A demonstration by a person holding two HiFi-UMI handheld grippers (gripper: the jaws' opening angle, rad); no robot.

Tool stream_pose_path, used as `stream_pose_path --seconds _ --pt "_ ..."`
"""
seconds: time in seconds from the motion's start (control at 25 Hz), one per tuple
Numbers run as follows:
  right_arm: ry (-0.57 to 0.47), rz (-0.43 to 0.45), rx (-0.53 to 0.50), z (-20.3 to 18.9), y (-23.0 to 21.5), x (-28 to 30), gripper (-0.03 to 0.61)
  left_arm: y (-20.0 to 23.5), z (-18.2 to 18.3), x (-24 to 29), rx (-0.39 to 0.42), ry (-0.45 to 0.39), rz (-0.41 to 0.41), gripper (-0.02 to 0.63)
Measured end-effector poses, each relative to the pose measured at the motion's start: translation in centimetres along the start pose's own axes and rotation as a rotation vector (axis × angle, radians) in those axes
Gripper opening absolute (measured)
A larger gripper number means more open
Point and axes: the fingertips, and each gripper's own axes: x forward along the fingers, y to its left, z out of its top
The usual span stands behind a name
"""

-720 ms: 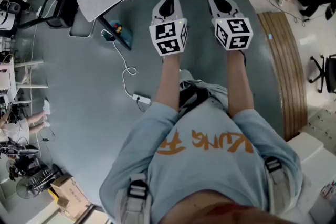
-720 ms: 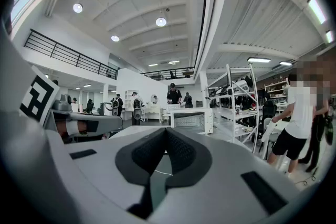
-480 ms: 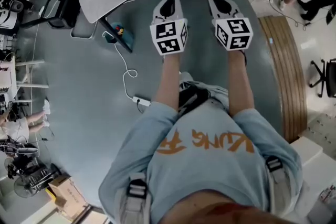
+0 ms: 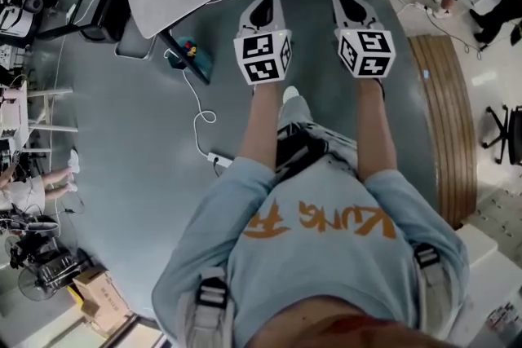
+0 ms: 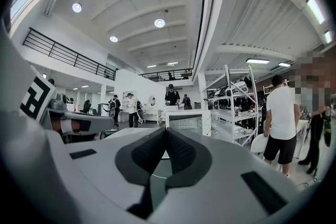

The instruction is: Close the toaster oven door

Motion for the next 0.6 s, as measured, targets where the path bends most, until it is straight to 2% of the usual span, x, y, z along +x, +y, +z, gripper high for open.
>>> stream_pose_path --seconds 0.24,0.36,0.48,0.6 --pt "0.030 -0.007 -0.015 -1.4 -2.4 5.2 -0.002 3.7 -1.9 5.3 -0.055 0.009 0.031 0.002" --pt "0.074 -0.019 -0.047 -2.8 -5.0 9.3 -0.002 5.2 -3.4 10.5 -0.099 0.032 0.035 0.002" --pt "0.092 -0.060 -0.022 -3.6 -8.8 14.6 -0.002 6.7 -4.8 16.8 -0.105 0.074 0.017 0.002" --pt "0.104 -0.048 -0.093 -3.9 -10.7 21.0 -0.002 9.4 -6.1 23.2 -0.131 0.118 0.025 0.002"
